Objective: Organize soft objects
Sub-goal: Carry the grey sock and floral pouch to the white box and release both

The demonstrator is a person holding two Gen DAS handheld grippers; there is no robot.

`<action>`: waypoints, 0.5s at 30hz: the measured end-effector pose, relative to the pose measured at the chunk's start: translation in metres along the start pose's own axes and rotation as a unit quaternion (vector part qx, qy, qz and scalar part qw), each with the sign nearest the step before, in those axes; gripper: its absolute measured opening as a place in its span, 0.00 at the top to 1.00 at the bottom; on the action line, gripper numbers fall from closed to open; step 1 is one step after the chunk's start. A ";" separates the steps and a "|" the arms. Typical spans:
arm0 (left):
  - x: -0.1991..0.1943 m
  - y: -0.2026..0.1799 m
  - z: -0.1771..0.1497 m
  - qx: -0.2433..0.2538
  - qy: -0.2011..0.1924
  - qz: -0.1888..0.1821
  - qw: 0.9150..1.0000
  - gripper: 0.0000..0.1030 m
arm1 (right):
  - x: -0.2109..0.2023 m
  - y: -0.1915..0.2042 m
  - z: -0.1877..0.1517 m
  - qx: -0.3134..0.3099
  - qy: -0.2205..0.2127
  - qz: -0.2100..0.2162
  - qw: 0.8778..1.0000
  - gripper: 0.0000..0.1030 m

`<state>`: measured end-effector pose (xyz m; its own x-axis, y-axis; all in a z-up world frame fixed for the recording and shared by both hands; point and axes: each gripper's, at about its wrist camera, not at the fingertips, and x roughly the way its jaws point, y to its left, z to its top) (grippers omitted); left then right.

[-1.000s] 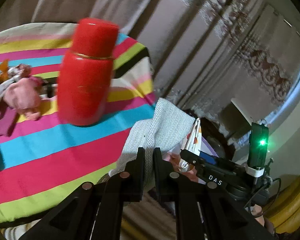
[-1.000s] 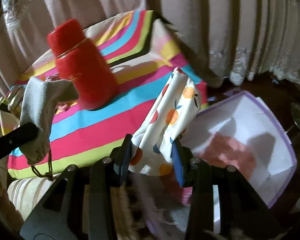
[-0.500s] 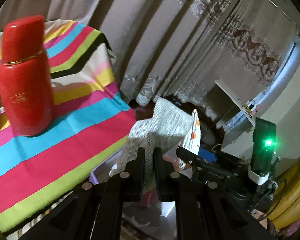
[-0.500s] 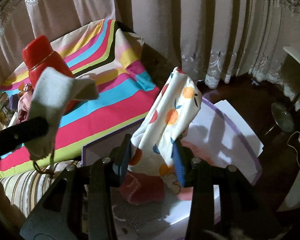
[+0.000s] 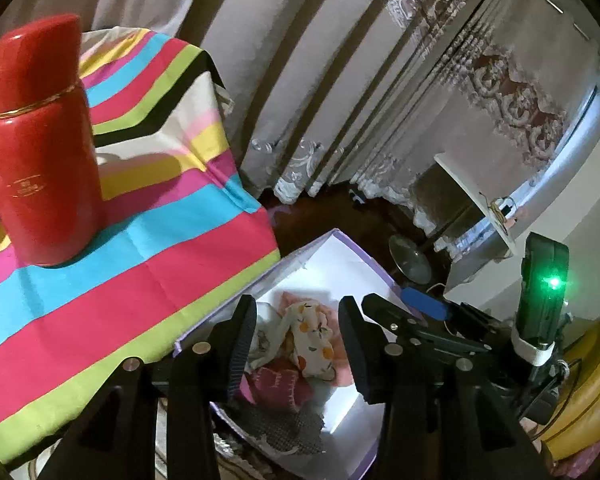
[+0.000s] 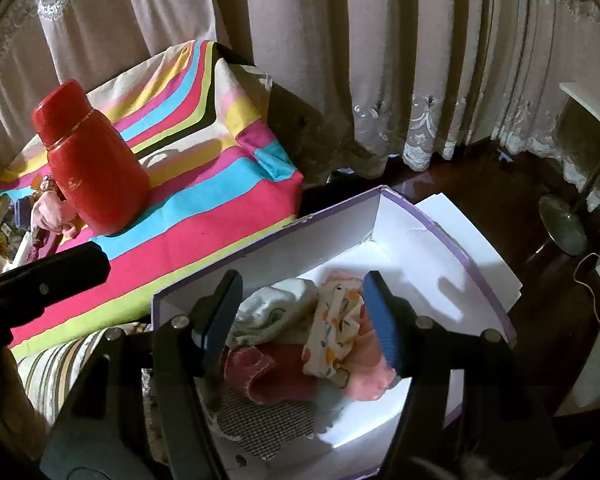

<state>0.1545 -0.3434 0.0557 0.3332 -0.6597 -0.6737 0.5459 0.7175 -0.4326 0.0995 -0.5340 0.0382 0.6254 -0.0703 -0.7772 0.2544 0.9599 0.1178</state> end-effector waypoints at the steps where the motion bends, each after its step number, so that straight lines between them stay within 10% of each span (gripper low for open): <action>1: -0.002 0.001 0.000 -0.002 -0.001 -0.001 1.000 0.57 | -0.001 0.001 0.000 -0.001 -0.001 0.002 1.000 0.35; 15: -0.051 0.042 -0.008 -0.035 -0.033 0.022 0.999 0.57 | -0.011 0.044 0.000 -0.047 -0.004 0.019 0.999 0.31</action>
<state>0.1542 -0.2776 0.0665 0.4068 -0.6390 -0.6528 0.4762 0.7582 -0.4454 0.1037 -0.4907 0.0525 0.6388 -0.0342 -0.7686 0.1590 0.9833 0.0884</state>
